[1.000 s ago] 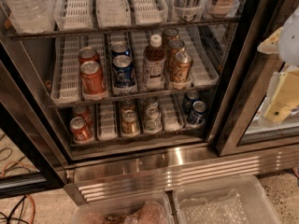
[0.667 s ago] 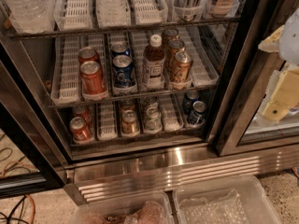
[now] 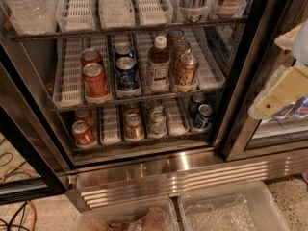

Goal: Pick blue plastic bottle from top shelf of fridge

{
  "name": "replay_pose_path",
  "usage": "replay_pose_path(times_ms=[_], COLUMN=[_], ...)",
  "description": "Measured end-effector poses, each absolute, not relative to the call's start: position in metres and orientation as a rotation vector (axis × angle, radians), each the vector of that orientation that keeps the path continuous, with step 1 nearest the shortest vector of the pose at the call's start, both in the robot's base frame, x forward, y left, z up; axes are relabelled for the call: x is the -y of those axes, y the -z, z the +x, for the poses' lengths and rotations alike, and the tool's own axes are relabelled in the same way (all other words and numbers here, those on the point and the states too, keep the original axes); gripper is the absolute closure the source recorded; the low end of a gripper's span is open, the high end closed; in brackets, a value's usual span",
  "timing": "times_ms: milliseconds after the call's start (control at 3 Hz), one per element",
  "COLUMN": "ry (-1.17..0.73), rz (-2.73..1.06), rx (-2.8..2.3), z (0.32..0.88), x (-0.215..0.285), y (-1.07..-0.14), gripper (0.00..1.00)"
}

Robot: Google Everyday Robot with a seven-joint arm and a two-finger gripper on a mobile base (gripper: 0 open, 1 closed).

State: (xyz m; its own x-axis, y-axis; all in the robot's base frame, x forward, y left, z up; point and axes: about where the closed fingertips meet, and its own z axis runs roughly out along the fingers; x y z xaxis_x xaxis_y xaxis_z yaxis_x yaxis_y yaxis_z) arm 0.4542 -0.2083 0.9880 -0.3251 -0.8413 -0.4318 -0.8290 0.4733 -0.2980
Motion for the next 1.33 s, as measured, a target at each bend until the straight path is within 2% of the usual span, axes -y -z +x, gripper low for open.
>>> replay_pose_path(times_ms=[333, 1333], ry=[0.026, 0.02], rz=[-1.184, -1.022], rx=[-2.15, -2.107], z=[0.474, 0.496], x=[0.204, 0.204], y=[-0.999, -1.006], gripper=[0.0, 0.0])
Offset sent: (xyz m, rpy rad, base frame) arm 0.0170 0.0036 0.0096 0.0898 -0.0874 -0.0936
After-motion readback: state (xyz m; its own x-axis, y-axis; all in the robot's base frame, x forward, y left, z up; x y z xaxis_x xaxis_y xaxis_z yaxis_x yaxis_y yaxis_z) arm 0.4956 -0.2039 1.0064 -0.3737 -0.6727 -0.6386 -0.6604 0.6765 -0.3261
